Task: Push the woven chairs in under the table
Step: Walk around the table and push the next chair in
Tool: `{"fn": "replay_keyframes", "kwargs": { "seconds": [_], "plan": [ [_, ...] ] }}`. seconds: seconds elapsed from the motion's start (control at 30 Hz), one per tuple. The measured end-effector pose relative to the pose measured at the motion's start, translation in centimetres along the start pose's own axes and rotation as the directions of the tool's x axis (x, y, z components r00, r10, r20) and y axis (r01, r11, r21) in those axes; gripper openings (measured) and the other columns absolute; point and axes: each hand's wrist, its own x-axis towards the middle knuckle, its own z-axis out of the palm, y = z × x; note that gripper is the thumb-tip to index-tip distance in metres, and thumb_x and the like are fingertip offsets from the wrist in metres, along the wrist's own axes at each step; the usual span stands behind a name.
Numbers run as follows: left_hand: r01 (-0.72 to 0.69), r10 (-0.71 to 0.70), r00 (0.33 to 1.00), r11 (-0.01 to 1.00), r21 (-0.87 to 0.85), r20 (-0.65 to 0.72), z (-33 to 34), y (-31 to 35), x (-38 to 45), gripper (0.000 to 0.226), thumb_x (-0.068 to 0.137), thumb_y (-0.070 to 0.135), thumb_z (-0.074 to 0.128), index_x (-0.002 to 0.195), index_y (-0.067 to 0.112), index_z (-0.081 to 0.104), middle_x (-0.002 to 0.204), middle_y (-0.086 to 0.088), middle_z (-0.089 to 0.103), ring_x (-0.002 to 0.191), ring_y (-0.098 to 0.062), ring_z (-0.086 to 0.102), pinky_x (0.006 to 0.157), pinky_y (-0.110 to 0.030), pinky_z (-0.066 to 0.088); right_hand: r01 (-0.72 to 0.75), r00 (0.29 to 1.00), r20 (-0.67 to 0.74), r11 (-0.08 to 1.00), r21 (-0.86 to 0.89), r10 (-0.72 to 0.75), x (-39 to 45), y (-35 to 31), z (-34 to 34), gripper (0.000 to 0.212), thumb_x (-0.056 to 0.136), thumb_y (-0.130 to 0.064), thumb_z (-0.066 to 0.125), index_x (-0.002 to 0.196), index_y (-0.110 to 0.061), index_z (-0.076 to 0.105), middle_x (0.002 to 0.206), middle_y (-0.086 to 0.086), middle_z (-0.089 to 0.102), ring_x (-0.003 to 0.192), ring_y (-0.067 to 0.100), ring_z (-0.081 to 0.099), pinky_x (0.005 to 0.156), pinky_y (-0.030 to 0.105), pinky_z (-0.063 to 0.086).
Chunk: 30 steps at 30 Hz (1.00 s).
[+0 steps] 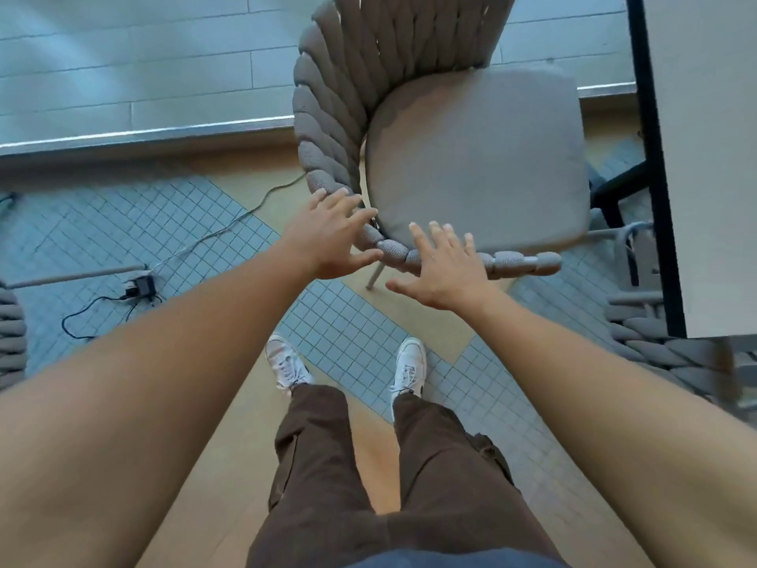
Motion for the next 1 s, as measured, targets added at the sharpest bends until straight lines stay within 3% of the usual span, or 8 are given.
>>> {"fn": "replay_keyframes", "kwargs": {
  "seconds": [0.2, 0.27, 0.33, 0.43, 0.53, 0.63, 1.0],
  "plan": [
    [-0.235, 0.222, 0.969, 0.963, 0.134, 0.106, 0.4, -3.6, 3.5, 0.09, 0.084, 0.085, 0.028, 0.15, 0.027, 0.042, 0.157, -0.005, 0.042, 0.15, -0.027, 0.026, 0.123, -0.049, 0.014, -0.103, 0.995, 0.01, 0.993, 0.065, 0.102, 2.6, -3.0, 0.5, 0.108, 0.084, -0.078, 0.053, 0.163, -0.021, 0.006, 0.167, 0.013, 0.022, 0.155, 0.032, 0.013, 0.124, 0.057, 0.008],
    [-0.34, 0.311, 0.936, 0.92, 0.196, 0.162, 0.4, -4.4, 4.6, 0.095, 0.078, 0.09, 0.025, 0.147, 0.028, 0.045, 0.152, -0.002, 0.048, 0.146, -0.025, 0.033, 0.122, -0.049, 0.015, -0.13, 0.991, -0.022, 0.987, 0.097, 0.133, 3.3, -4.1, 0.7, 0.105, 0.083, -0.074, 0.059, 0.161, -0.02, 0.015, 0.158, 0.013, 0.04, 0.149, 0.033, 0.03, 0.121, 0.055, 0.02],
    [-0.468, 0.426, 0.881, 0.846, 0.257, 0.205, 0.4, -5.4, 6.0, 0.097, 0.073, 0.095, 0.028, 0.143, 0.031, 0.048, 0.144, 0.003, 0.056, 0.139, -0.023, 0.044, 0.119, -0.047, 0.023, -0.186, 0.978, -0.068, 0.974, 0.126, 0.195, 4.0, -5.5, 0.9, 0.095, 0.08, -0.07, 0.065, 0.153, -0.021, 0.03, 0.138, 0.01, 0.059, 0.13, 0.033, 0.052, 0.105, 0.049, 0.04],
    [-0.58, 0.539, 0.815, 0.766, 0.276, 0.215, 0.5, -6.3, 8.6, 0.096, 0.065, 0.101, 0.028, 0.126, 0.034, 0.057, 0.118, 0.006, 0.07, 0.114, -0.023, 0.063, 0.103, -0.043, 0.042, -0.281, 0.945, -0.15, 0.956, 0.08, 0.29, 5.4, -7.1, 1.4, 0.069, 0.079, -0.07, 0.064, 0.131, -0.028, 0.051, 0.113, 0.003, 0.071, 0.104, 0.031, 0.068, 0.078, 0.04, 0.048],
    [-0.599, 0.578, 0.8, 0.763, 0.241, 0.159, 1.2, -6.8, 10.2, 0.097, 0.056, 0.107, 0.024, 0.102, 0.031, 0.064, 0.092, 0.001, 0.073, 0.083, -0.029, 0.069, 0.071, -0.036, 0.05, -0.308, 0.927, -0.22, 0.951, 0.02, 0.305, 6.2, -7.3, 2.2, 0.065, 0.073, -0.083, 0.057, 0.111, -0.031, 0.067, 0.097, 0.003, 0.073, 0.091, 0.031, 0.071, 0.066, 0.035, 0.042],
    [-0.645, 0.652, 0.755, 0.717, 0.264, 0.074, 2.2, -7.0, 10.8, 0.096, 0.058, 0.106, 0.023, 0.086, 0.025, 0.066, 0.08, 0.0, 0.072, 0.068, -0.03, 0.069, 0.057, -0.032, 0.046, -0.289, 0.921, -0.271, 0.957, 0.012, 0.281, 6.3, -6.6, 2.8, 0.072, 0.068, -0.09, 0.052, 0.098, -0.028, 0.071, 0.09, 0.004, 0.074, 0.086, 0.031, 0.072, 0.066, 0.035, 0.043],
    [-0.689, 0.711, 0.701, 0.693, 0.212, -0.044, 2.7, -3.0, 9.8, 0.092, 0.065, 0.102, 0.021, 0.066, 0.02, 0.063, 0.058, -0.003, 0.064, 0.05, -0.031, 0.062, 0.051, -0.029, 0.04, -0.347, 0.908, -0.244, 0.938, 0.022, 0.342, 2.9, -4.1, 2.8, 0.067, 0.068, -0.084, 0.057, 0.1, -0.027, 0.074, 0.092, 0.003, 0.075, 0.089, 0.033, 0.07, 0.075, 0.036, 0.048]
  ]
}}
